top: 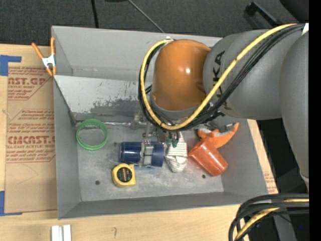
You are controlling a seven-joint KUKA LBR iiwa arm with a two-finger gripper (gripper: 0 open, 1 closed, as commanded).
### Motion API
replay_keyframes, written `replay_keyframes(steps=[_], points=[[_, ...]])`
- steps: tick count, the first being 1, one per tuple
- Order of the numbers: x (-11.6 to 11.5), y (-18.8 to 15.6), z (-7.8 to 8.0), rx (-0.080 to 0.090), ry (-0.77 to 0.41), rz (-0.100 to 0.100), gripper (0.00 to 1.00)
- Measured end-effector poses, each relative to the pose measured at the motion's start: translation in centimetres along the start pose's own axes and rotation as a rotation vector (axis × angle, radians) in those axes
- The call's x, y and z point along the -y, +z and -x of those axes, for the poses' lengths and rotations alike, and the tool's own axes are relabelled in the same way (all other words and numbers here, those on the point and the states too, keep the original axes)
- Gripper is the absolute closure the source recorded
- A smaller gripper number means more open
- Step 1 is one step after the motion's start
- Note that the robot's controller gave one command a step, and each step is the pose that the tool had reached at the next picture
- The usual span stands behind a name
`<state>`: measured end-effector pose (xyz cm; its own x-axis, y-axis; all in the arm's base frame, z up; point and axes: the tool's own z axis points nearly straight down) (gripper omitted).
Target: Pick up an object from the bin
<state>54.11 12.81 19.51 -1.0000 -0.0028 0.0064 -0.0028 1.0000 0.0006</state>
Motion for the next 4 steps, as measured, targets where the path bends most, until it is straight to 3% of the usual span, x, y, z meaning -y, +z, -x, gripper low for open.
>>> replay_keyframes(steps=[1, 3, 4], points=[[0.1, -0.5, 0.1, 0.008, 0.002, 0.001, 0.00], [1.3, 9.6, -0.2, 0.016, -0.066, 0.001, 0.00], [1.4, 12.5, -0.4, 0.007, -0.157, -0.001, 0.00]])
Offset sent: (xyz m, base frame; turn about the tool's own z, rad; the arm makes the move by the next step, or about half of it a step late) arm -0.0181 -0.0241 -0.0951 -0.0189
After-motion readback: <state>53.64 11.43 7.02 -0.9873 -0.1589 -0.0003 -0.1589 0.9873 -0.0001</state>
